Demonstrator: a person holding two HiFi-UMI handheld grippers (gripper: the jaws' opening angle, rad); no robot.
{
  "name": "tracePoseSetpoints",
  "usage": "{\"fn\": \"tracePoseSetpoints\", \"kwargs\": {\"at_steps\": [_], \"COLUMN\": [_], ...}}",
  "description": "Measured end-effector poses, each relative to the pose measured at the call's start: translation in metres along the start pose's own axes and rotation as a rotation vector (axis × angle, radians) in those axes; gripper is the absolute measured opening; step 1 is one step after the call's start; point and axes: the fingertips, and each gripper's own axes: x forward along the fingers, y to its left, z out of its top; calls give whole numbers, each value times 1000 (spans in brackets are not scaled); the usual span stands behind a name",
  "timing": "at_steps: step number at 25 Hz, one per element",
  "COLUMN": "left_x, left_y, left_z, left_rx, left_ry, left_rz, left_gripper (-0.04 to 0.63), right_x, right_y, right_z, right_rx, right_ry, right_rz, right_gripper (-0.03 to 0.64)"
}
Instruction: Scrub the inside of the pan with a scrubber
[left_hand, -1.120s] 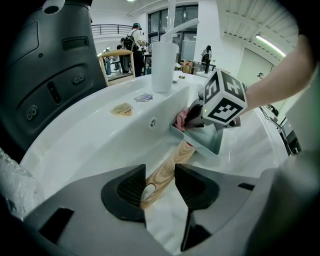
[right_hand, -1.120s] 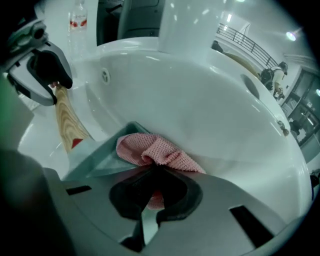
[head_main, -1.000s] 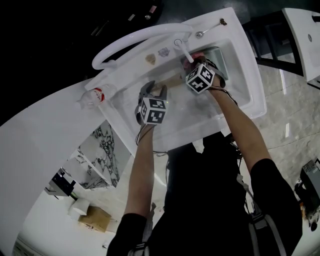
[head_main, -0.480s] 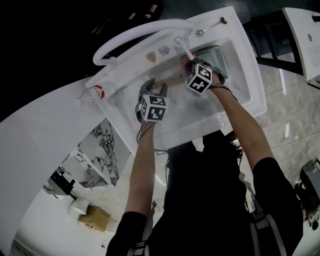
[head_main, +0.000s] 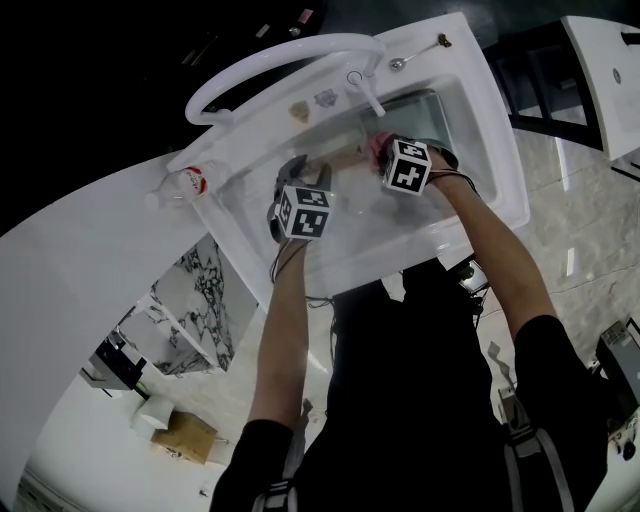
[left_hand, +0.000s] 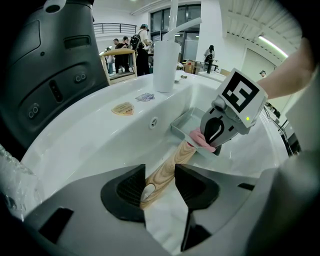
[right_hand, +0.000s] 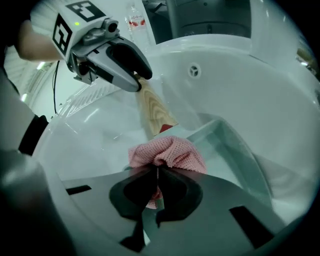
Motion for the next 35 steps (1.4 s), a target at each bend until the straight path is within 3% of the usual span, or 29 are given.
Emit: {"fn": "tracePoseSetpoints", "kwargs": {"at_steps": [6, 11, 13, 18, 29, 31, 35], "left_x": [0, 1, 1, 0, 0, 0, 0], "left_y": [0, -1, -1, -1, -1, 0, -1], "left_z": [0, 0, -1, 0, 0, 0, 0], "left_rx": [-1, 5, 3, 3, 5, 11, 14], "left_ry": [-2, -3, 1, 3, -4, -7, -13], "left_rz": [5, 6, 5, 4, 2, 2, -1], "left_gripper": [190, 190, 190, 190, 190, 190, 190], "right_x": [1, -3, -7, -10, -30, -32, -38], "right_y": [16, 12, 7, -9, -39, -49, -76], "right_z": [-7, -24, -38, -60, -123, -127, -123], "right_rx": [3, 131, 195, 330, 476, 488, 481], "right_ry": [57, 178, 259, 313, 478, 471, 427], "right_rz": [140, 162, 131, 57, -72, -130, -326], "right_gripper": [21, 21, 21, 21, 21, 21, 21]}}
